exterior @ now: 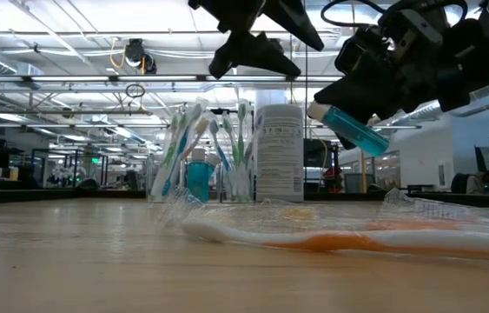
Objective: Pick & Place toothbrushing station
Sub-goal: Put the blue mouthwash bottle into the transparent organizer
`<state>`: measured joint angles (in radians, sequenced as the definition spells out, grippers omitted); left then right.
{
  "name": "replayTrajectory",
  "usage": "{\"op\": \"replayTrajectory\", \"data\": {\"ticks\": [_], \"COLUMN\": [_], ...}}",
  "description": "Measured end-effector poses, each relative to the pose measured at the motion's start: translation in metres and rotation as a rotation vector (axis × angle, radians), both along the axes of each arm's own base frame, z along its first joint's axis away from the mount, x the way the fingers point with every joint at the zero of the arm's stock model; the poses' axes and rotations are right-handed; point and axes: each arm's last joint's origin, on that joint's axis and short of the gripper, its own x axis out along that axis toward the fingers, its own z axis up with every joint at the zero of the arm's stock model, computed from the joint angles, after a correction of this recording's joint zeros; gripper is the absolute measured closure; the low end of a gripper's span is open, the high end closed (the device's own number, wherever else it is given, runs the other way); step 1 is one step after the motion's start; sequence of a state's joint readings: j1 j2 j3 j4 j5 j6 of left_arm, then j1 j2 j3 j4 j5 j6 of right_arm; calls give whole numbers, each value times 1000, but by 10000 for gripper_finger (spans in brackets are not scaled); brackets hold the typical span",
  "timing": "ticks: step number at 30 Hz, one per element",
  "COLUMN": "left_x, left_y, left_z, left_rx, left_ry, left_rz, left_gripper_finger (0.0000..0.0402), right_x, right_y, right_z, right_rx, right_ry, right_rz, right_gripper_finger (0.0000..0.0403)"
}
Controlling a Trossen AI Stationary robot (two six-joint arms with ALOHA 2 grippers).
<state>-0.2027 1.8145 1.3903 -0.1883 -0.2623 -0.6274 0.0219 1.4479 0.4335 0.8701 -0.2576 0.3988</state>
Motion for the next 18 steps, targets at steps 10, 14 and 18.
{"op": "replayTrajectory", "data": {"ticks": [10, 14, 18], "left_x": [0, 4, 13], "left_y": [-1, -2, 2], "left_z": [0, -10, -25], "left_rx": [-30, -79, -130], "left_ry": [-1, 12, 28], "left_rz": [18, 46, 53], "left_gripper_finger": [195, 195, 195], "right_x": [0, 0, 1], "right_y": [-2, -2, -2], "right_z": [0, 0, 2], "right_rx": [14, 14, 19], "right_ry": [5, 5, -12], "right_rz": [-57, -57, -58], "right_gripper_finger": [312, 311, 311]}}
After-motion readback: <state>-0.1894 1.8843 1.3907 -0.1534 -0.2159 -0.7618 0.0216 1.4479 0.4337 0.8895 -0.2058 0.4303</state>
